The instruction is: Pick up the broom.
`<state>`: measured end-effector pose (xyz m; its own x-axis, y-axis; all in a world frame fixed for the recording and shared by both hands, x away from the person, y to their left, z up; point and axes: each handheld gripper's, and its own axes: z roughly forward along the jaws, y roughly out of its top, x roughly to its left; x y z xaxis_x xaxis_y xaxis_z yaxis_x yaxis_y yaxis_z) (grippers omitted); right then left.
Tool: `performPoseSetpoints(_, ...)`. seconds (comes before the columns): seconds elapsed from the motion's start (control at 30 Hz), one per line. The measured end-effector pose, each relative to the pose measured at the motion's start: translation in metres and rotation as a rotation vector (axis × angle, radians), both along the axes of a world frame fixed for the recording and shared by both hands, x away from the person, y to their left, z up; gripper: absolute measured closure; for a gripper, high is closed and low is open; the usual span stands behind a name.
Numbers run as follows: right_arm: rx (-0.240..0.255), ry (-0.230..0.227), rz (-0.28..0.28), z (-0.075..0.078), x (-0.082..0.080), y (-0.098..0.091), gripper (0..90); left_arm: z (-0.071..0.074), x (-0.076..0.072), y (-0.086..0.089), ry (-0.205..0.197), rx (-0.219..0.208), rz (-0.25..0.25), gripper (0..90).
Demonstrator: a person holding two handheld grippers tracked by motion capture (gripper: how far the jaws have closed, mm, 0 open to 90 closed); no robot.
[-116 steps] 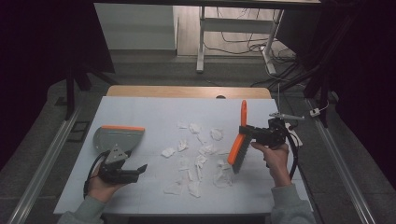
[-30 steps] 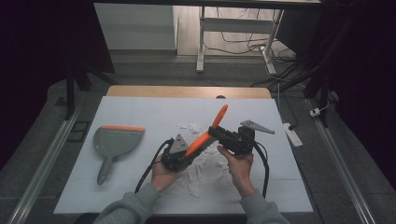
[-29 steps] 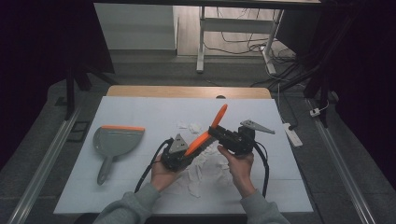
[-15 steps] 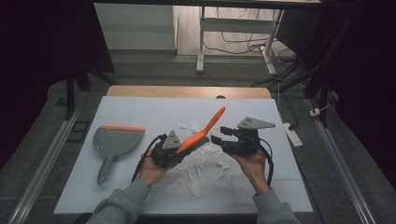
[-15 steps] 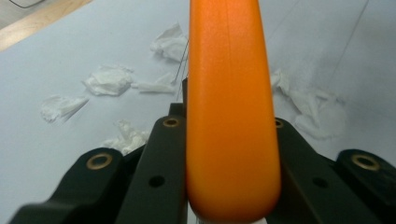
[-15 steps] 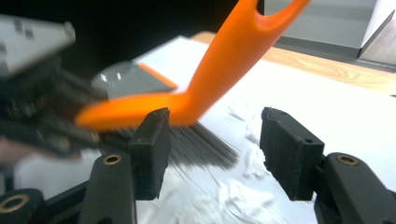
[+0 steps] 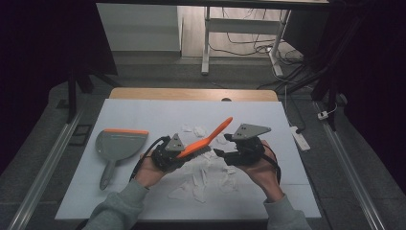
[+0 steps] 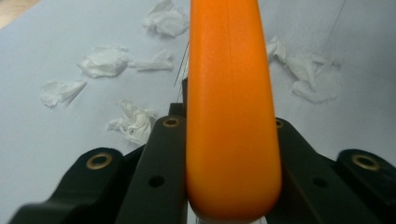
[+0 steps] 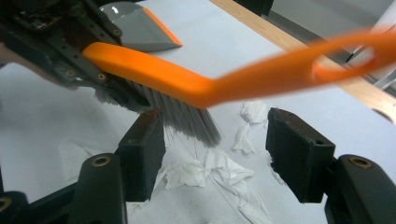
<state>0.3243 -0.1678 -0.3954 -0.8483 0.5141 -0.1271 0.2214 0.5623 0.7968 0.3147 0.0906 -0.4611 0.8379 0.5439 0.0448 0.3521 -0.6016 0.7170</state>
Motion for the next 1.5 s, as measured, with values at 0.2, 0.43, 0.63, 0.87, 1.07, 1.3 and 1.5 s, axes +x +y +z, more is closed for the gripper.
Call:
performPoseSetpoints(0.2, -0.099, -0.015, 0.053, -0.001, -0.004, 0.011, 35.0, -0.003, -0.002, -0.007, 0.005, 0.051, -0.036, 79.8)
performPoseSetpoints(0.43, -0.163, -0.022, 0.099, -0.007, -0.007, 0.020, 32.7, -0.006, -0.008, -0.019, -0.002, 0.115, -0.097, 79.8)
performPoseSetpoints(0.63, -0.233, -0.012, 0.155, -0.013, -0.010, 0.028, 33.8, -0.007, -0.014, -0.028, -0.012, 0.162, -0.143, 79.8)
performPoseSetpoints(0.87, -0.342, 0.033, 0.198, -0.025, -0.010, 0.037, 40.4, -0.007, -0.019, -0.034, -0.019, 0.191, -0.188, 79.8)
performPoseSetpoints(1.07, -0.387, 0.043, 0.229, -0.033, -0.009, 0.040, 48.5, -0.004, -0.021, -0.034, -0.018, 0.181, -0.219, 79.8)
performPoseSetpoints(1.3, -0.403, 0.047, 0.249, -0.035, -0.011, 0.041, 57.0, -0.004, -0.020, -0.032, -0.021, 0.175, -0.233, 79.0)
performPoseSetpoints(1.5, -0.420, 0.068, 0.291, -0.040, -0.011, 0.040, 66.4, -0.003, -0.014, -0.021, -0.018, 0.118, -0.202, 71.1)
